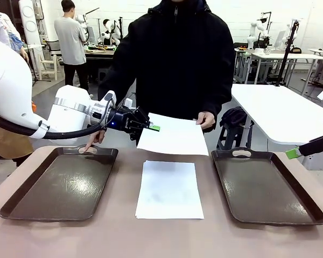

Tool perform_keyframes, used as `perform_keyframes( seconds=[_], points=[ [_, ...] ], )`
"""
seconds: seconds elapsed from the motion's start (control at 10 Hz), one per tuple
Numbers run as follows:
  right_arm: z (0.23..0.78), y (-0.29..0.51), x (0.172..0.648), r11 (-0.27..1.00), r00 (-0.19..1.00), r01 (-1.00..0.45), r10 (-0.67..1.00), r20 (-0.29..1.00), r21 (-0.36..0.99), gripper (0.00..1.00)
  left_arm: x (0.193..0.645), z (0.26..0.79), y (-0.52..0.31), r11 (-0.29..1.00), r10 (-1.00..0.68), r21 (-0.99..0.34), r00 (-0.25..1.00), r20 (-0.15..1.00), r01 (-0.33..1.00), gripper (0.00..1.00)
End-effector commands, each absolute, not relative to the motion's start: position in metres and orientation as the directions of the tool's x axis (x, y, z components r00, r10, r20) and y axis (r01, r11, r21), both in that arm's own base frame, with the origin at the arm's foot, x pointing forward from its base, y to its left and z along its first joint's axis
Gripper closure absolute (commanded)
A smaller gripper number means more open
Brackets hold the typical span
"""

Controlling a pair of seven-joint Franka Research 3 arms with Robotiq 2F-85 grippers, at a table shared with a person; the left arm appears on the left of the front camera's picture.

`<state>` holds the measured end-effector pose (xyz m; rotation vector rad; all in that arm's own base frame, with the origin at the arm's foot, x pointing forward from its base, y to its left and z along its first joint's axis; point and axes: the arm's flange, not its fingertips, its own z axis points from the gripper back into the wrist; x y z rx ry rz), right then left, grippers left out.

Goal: Sort the A4 documents.
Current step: Receive the A4 Paper, then place the A4 Paper in the designated Handle tray.

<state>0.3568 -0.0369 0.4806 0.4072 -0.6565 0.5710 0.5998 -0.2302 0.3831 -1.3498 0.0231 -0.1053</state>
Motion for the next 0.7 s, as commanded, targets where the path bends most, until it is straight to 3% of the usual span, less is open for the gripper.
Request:
perform_keyframes(
  seconds=[0.0,0.6],
  points=[
    [0.4786,-0.0367,0.3579,0.764,0.647,-0.618,0.360,0.672,0.186,0.00,0.5998,0.3833,-0.2307,0.215,-0.090,-0.974,0.995,0.045,0.063,1.00],
    [0.4786,-0.0367,0.3579,0.764,0.647,-0.618,0.360,0.672,0.186,0.00,0.5998,0.3833,-0.2307,0.215,-0.090,-0.974,0.995,0.045,0.063,1.00]
  ],
)
